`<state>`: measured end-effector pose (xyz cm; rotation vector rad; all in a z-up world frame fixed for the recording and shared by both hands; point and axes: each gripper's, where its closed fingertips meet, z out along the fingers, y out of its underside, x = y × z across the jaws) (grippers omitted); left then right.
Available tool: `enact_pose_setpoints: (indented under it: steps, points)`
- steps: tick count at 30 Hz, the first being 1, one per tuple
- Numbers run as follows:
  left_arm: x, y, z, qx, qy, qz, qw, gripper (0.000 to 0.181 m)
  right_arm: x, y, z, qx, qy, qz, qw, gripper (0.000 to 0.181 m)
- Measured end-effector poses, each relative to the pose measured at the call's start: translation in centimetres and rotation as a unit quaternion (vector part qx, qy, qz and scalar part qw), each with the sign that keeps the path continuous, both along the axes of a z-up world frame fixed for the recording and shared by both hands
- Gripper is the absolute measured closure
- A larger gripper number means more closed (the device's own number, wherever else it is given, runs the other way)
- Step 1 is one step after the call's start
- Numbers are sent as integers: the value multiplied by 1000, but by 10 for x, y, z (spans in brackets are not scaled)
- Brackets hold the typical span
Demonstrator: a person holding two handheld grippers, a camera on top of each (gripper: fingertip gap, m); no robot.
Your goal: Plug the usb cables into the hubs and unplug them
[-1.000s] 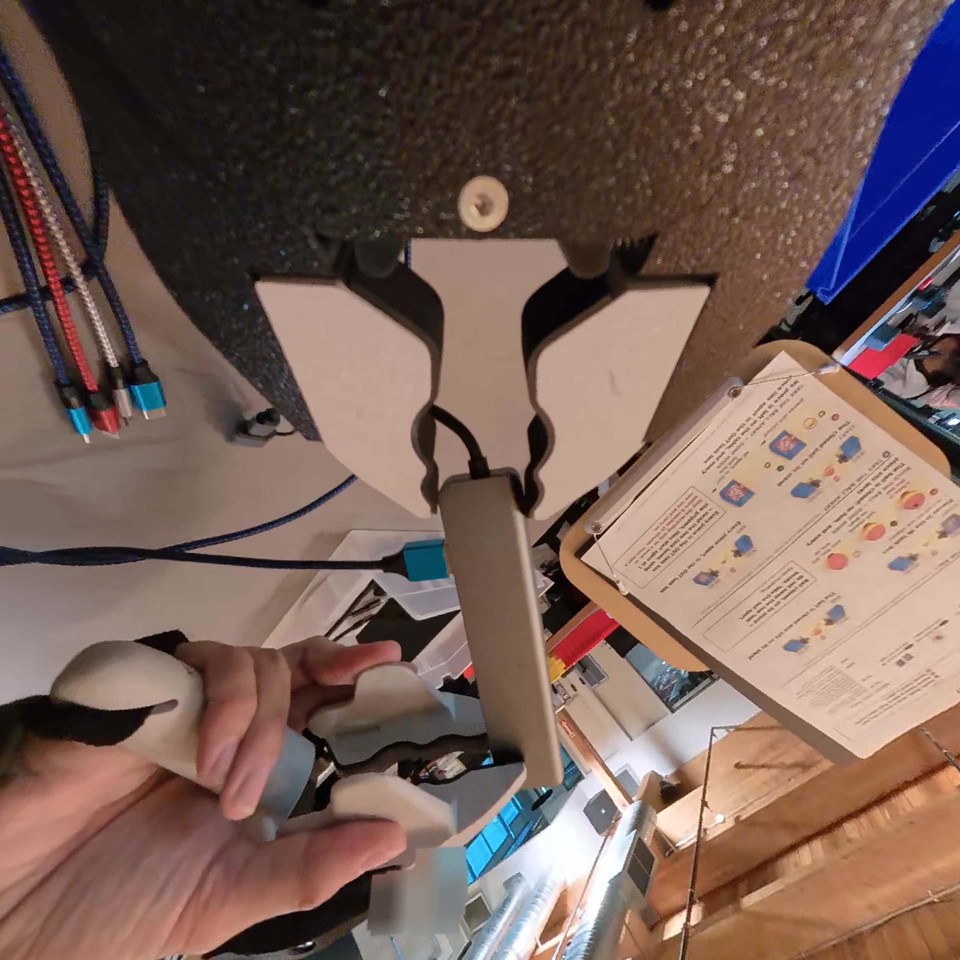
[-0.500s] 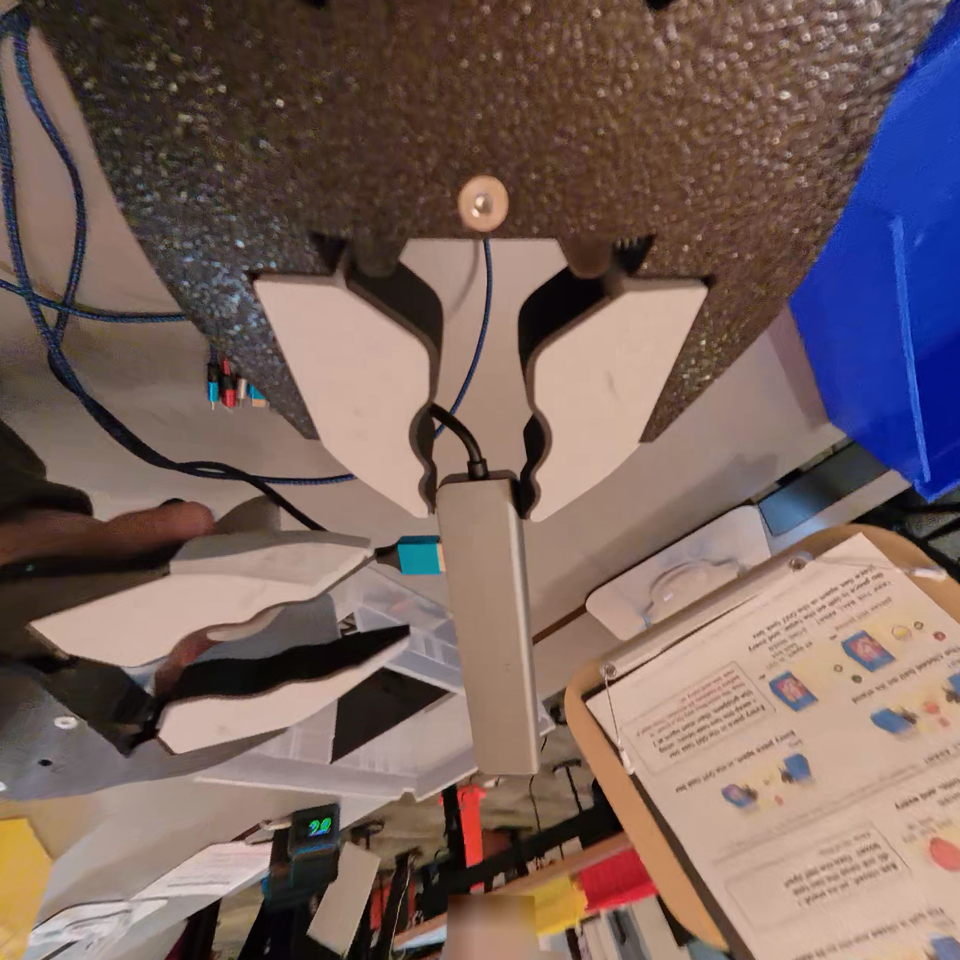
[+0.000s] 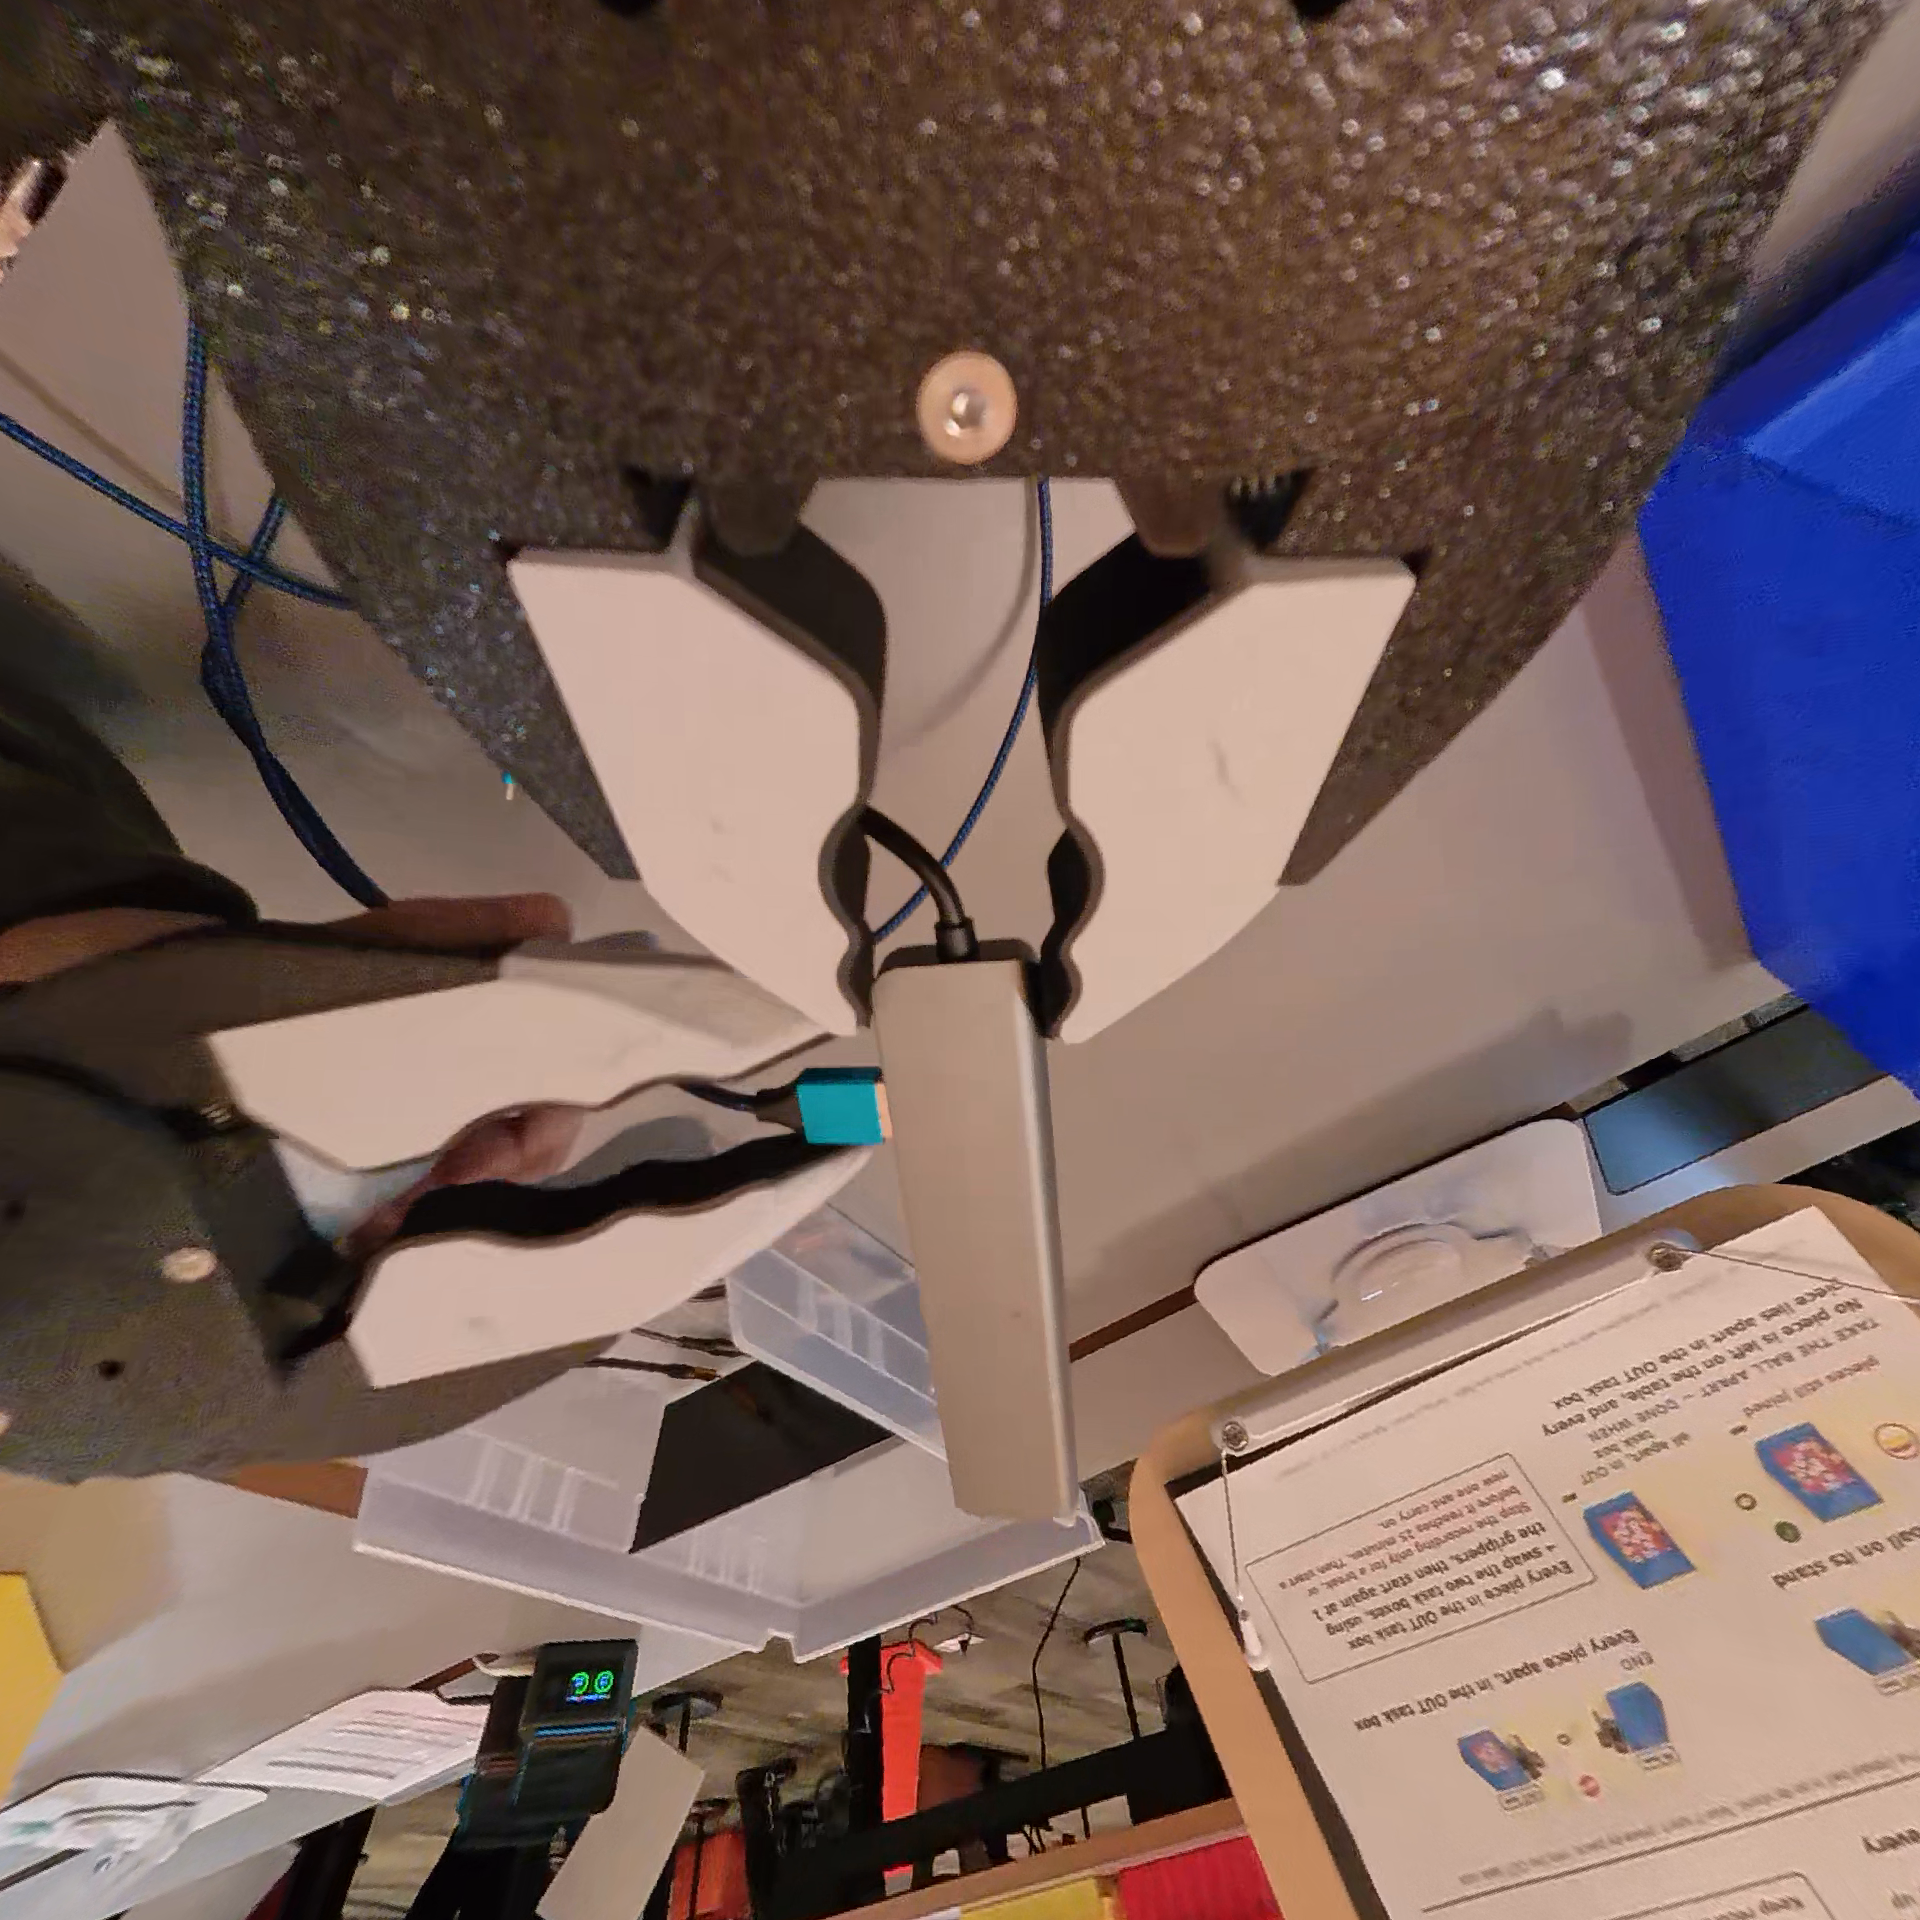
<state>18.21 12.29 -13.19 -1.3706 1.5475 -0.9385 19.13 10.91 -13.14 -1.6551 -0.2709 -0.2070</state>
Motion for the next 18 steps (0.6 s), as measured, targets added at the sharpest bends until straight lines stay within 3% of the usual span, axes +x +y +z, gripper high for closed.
enact_pose_setpoints:
  steps: [4,7,10,18]
  points:
    - [1,-5,2,-7,-2,-3,1000,152,2,1,4,29,-10,-18,999,168]
    - [0,-1,3,-4,-1,4,1000,152,3,-1,12,53,0,-14,998,156]
    - [-1,-1,5,-14,-4,1,1000,152,-3,-3,15,53,33,16,998,167]
    - [-2,-6,13,-14,-30,-12,999,152,-5,-4,24,83,40,7,996,168]
